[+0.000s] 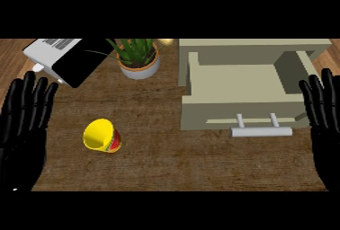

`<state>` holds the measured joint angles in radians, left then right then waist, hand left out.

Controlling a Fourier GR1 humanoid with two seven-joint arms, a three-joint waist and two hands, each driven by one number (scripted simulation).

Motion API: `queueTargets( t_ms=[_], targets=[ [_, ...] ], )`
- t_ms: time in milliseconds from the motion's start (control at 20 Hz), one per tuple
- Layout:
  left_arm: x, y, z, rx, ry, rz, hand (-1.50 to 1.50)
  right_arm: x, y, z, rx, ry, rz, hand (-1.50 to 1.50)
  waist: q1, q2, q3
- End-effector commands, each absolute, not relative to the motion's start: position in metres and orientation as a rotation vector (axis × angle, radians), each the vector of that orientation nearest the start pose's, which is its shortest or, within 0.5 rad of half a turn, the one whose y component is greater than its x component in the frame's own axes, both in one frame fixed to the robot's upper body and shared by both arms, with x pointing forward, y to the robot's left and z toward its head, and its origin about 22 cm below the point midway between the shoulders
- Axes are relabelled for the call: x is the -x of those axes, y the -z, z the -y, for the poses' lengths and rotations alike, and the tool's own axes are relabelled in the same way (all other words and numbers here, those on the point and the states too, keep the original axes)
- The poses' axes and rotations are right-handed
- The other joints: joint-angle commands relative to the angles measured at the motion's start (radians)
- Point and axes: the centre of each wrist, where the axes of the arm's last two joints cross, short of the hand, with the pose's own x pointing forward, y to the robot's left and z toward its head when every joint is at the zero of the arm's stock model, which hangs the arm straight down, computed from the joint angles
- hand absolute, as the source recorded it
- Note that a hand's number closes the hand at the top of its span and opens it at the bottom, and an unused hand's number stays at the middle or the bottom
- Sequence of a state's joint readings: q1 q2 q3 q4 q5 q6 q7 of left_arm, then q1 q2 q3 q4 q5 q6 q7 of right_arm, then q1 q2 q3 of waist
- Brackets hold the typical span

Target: Pick up the cup, place it into the drawer and close the drawer

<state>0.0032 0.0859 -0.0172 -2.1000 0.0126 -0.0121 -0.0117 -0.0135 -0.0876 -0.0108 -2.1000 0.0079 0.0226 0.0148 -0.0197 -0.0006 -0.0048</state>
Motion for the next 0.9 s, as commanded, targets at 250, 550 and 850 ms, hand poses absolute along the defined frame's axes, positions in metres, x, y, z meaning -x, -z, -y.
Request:
queueTargets(
  t_ms=[250,550,850],
  targets=[
    [-0.209,-0.138,-0.219,0.495,0.434,2.049,-1.50,-0.210,-0.130,0.244,0.074,-0.076,2.125,-1.50,0.009,0.000,0.005],
    [-0.204,-0.103,-0.264,0.606,0.211,1.824,-1.50,-0.220,-0.137,0.245,0.093,-0.224,2.025,-1.50,0.023,0.001,0.004],
    [-0.234,-0.081,-0.289,0.576,0.187,1.785,-1.50,-0.219,-0.139,0.245,0.089,-0.217,2.024,-1.50,0.017,0.001,0.004]
  ],
)
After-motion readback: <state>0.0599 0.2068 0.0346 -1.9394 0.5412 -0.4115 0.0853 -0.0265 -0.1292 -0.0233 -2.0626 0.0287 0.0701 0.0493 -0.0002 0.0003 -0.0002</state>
